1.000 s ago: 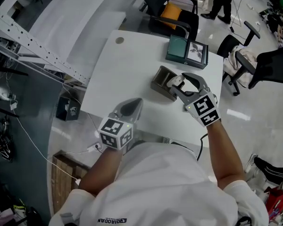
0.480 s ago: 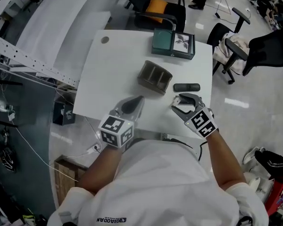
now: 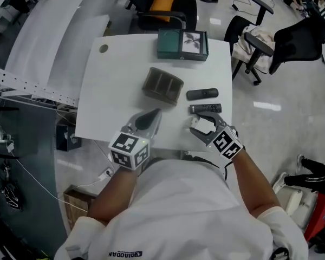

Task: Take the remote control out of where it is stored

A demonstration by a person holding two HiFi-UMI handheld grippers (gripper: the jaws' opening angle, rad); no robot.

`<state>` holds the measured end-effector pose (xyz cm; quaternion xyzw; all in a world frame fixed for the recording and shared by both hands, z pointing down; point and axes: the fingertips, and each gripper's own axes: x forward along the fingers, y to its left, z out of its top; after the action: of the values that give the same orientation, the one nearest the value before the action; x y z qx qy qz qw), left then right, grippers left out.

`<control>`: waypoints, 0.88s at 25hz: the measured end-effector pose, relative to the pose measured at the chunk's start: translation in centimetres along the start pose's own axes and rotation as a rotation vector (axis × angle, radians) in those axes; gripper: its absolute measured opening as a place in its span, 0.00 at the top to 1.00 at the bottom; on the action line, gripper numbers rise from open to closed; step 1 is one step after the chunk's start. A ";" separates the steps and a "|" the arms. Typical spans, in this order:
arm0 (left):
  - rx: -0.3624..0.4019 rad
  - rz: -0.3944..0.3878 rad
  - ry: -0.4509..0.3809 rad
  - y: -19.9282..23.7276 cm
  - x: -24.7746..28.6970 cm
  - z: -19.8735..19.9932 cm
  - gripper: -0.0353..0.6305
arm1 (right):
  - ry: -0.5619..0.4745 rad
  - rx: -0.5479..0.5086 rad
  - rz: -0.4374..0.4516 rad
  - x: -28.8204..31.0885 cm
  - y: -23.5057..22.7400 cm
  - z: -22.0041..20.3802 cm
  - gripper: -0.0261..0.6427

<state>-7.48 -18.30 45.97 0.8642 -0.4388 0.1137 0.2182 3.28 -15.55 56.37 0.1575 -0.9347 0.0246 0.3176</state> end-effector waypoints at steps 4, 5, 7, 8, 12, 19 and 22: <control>-0.002 -0.005 0.008 -0.3 0.6 -0.3 0.94 | 0.012 -0.002 0.047 -1.5 0.4 -1.4 0.61; -0.003 -0.006 0.010 -0.4 0.8 -0.4 0.94 | 0.019 -0.001 0.064 -2.0 0.5 -1.9 0.61; -0.006 -0.008 0.013 -0.7 1.3 -0.6 0.94 | 0.040 0.004 0.090 -3.0 0.4 -3.2 0.61; -0.006 -0.010 0.015 -1.0 1.5 -0.6 0.94 | 0.053 0.009 0.100 -3.4 0.4 -3.9 0.61; -0.002 -0.015 0.016 -1.9 2.3 -0.4 0.94 | 0.105 0.023 0.124 -4.2 0.1 -7.2 0.61; 0.001 0.004 0.022 -3.0 3.4 -0.6 0.94 | 0.230 -0.049 0.166 -3.6 0.0 -12.9 0.62; -0.005 0.030 0.021 -3.3 3.5 -0.8 0.94 | 0.263 -0.086 0.186 -3.3 -0.1 -14.5 0.62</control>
<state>-2.72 -18.71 47.08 0.8559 -0.4495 0.1249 0.2232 14.34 -12.58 65.95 0.0521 -0.8959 0.0345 0.4398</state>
